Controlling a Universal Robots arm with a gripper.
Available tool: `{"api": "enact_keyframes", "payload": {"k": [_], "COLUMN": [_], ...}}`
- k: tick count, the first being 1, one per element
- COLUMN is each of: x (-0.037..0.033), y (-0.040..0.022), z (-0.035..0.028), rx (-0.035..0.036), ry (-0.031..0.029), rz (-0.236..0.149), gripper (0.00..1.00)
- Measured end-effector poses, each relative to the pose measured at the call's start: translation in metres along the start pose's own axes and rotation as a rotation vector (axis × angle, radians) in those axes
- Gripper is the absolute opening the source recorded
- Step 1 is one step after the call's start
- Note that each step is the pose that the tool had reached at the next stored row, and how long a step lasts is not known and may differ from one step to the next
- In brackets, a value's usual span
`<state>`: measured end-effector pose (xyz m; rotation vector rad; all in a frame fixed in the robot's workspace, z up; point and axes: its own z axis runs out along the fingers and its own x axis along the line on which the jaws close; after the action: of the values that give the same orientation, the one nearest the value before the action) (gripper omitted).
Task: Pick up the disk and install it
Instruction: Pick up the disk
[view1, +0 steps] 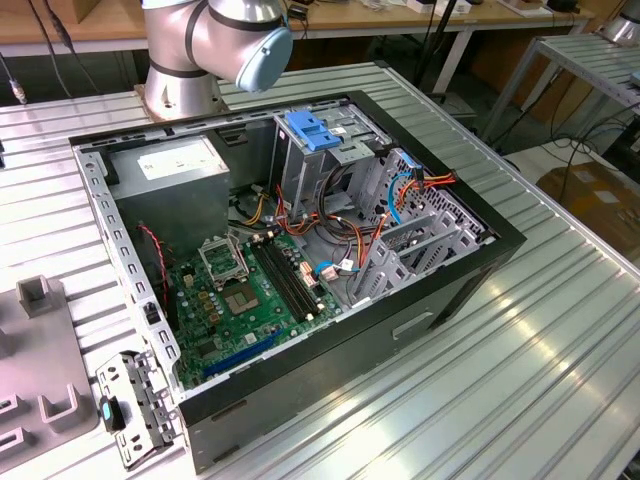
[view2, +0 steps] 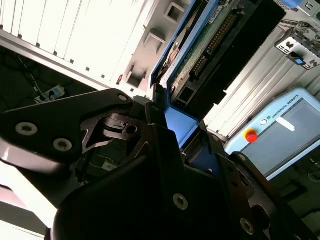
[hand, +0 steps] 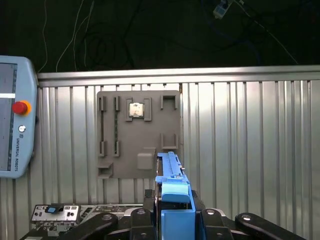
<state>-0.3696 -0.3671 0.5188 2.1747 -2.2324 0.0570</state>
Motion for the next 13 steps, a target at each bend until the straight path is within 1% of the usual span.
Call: {"api": "enact_keyframes", "payload": {"k": [5,7,9,10,13], "x": [-0.0002,-0.0003,-0.0003,-0.0004,-0.0004], "y": [-0.0080,-0.0138,-0.0169,-0.0199,-0.0247], "z": [0.0001,0.0002,0.0001,0.0002,0.0002], "rx": [0.0000,0.0001,0.0000,0.0001,0.0000], "ry": [0.0000,0.0000,0.0000,0.0000,0.0000], "rz": [0.000,0.000,0.000,0.000,0.000], "gripper": [0.37,0.37,0.37,0.37,0.37]}}
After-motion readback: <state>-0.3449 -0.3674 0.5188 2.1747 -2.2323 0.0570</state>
